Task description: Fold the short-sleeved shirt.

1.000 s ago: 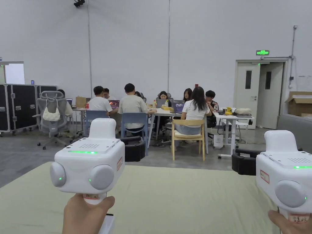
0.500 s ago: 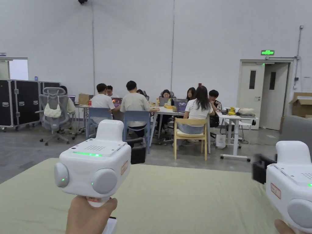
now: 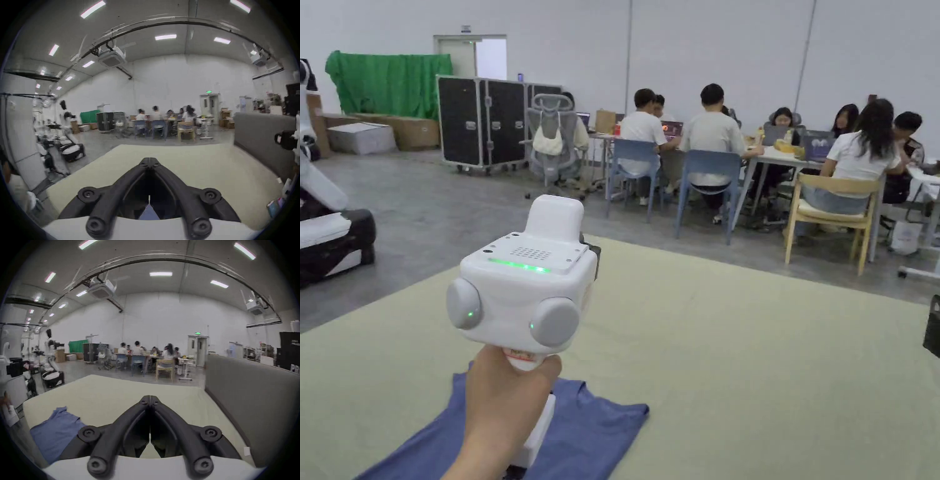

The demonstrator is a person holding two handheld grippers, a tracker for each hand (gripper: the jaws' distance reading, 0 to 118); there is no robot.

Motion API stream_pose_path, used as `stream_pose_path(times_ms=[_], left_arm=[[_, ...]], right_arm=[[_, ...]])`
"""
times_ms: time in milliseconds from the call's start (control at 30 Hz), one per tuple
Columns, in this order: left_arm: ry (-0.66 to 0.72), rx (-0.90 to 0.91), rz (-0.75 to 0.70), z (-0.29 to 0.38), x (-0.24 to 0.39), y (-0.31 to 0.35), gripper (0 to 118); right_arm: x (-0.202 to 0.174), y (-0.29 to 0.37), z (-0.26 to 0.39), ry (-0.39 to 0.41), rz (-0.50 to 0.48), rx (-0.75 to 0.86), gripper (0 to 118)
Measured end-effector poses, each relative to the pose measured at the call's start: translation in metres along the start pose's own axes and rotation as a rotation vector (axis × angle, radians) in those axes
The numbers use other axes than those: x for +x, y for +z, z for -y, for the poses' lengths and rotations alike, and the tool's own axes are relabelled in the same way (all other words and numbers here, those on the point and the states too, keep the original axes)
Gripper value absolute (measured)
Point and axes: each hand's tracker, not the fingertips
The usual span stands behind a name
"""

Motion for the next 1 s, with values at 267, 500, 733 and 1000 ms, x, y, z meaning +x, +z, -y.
stream_pose_path(times_ms=[267,500,733,1000], left_arm=[[0.039,-0.145,-0.267,0.053,-0.139,0.043,0],[0.046,-0.193,-0.35,0.08,-0.183,0.049,0],[0.234,-0.356,-0.139,0.121,-0.161,-0.013,107],[0.14,-0.628,0.029,0.223,-0.055,-0.143,107]], right_arm=[[-0.174,-0.053,0.03,0.008,-0.335,-0.104,3],[-0.232,-0.066,0.031,0.059,-0.403,-0.121,3],[-0.214,-0.084,0.038,0.066,-0.383,-0.14,3],[-0.155,-0.12,0.074,0.101,-0.306,-0.231,3]])
